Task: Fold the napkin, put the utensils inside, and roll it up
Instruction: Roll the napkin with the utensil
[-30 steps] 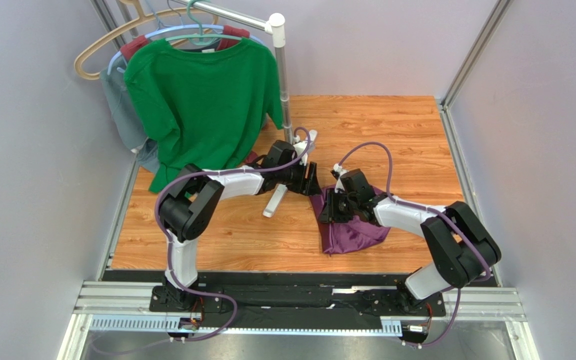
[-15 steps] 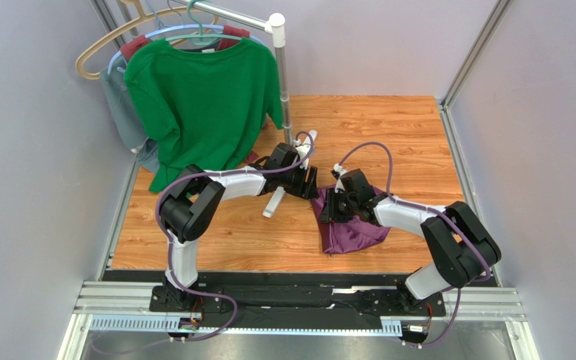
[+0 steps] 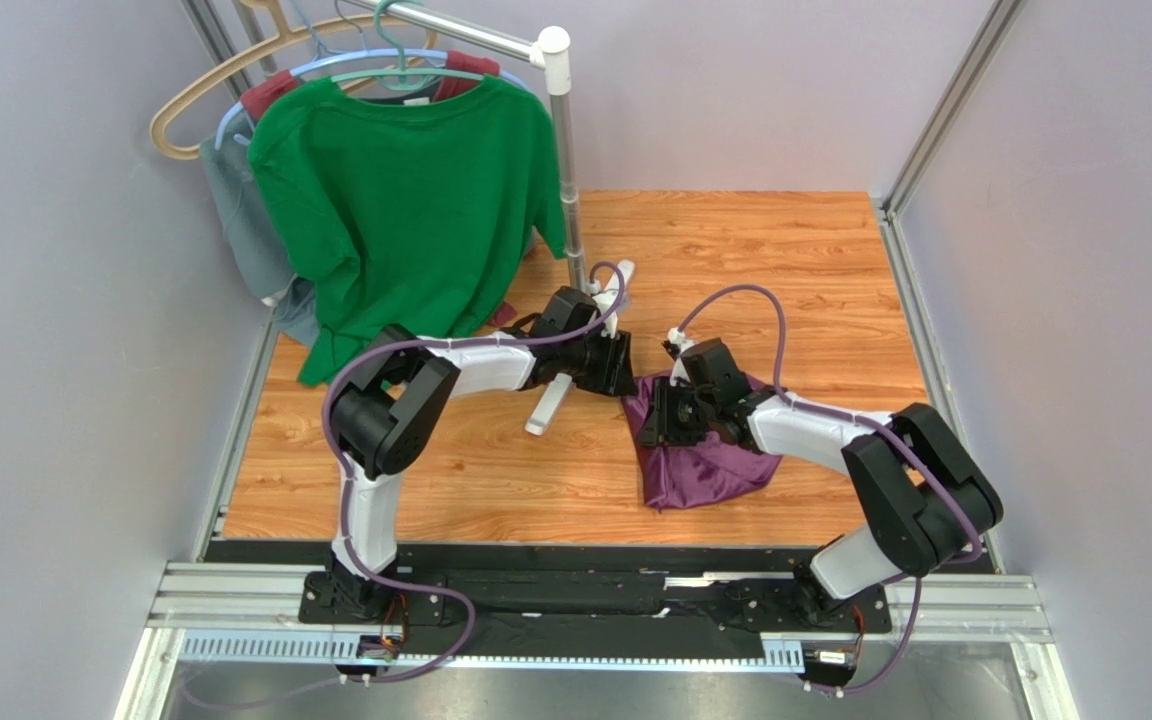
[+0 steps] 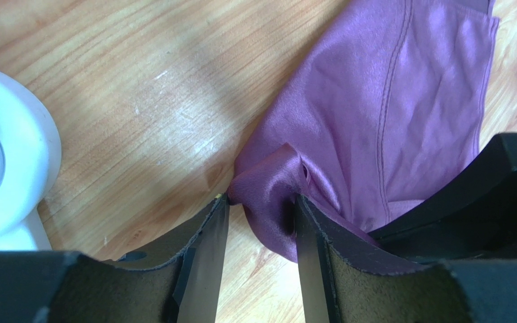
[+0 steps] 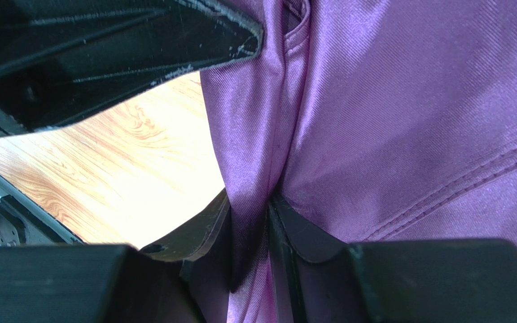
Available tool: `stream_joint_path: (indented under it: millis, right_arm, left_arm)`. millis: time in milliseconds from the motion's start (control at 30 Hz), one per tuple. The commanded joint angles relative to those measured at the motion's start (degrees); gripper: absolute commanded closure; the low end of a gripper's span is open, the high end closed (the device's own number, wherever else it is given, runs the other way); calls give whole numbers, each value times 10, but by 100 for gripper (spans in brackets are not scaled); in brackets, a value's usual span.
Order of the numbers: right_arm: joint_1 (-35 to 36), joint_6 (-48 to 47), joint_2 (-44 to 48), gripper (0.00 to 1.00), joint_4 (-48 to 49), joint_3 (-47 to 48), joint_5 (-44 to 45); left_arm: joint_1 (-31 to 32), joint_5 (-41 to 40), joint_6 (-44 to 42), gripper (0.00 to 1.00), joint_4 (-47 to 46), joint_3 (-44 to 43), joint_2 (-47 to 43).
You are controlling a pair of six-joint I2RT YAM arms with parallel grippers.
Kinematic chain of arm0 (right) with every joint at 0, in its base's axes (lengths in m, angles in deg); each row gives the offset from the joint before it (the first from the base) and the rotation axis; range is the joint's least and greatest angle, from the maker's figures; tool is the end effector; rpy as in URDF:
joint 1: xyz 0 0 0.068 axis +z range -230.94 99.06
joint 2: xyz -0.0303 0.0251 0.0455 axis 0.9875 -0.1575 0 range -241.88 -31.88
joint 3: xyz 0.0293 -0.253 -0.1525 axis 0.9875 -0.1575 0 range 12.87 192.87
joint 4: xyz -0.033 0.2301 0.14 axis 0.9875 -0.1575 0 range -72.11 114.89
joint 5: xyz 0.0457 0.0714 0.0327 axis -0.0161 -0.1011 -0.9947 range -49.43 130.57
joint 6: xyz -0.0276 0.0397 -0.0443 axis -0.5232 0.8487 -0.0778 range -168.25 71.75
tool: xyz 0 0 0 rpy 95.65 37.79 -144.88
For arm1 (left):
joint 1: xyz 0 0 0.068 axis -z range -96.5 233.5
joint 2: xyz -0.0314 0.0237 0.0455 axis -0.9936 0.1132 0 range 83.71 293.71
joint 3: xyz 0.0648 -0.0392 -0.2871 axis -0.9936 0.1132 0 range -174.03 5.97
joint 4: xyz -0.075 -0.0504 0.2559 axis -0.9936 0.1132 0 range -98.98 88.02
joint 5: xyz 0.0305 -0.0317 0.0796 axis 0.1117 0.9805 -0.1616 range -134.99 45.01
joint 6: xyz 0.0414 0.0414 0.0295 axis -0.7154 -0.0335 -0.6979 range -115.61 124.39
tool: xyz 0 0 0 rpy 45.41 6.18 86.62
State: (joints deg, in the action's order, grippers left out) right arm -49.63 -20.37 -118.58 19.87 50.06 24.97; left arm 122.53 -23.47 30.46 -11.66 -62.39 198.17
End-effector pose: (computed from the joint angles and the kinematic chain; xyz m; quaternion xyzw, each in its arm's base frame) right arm 0.2378 0.1608 0.1458 -0.0696 0.9420 0.2614 0.1987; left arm 0.3367 -0.2972 0.1501 0.1752 0.8883 -0.3535 0.2352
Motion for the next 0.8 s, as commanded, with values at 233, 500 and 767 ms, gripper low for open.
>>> stream_joint_path:
  millis: [233,500,767]
  right_arm:
    - [2,-7,-16,69,-88,-32,23]
    - [2,-21,22,57,-140,1,41]
    - [16,-37,91,45,-219,67,79]
  left_arm:
    - [2,13,20,69,-15,-29,27]
    - [2,38,31,99,-39,-31,31]
    - [2,47,32,100,-41,-33,33]
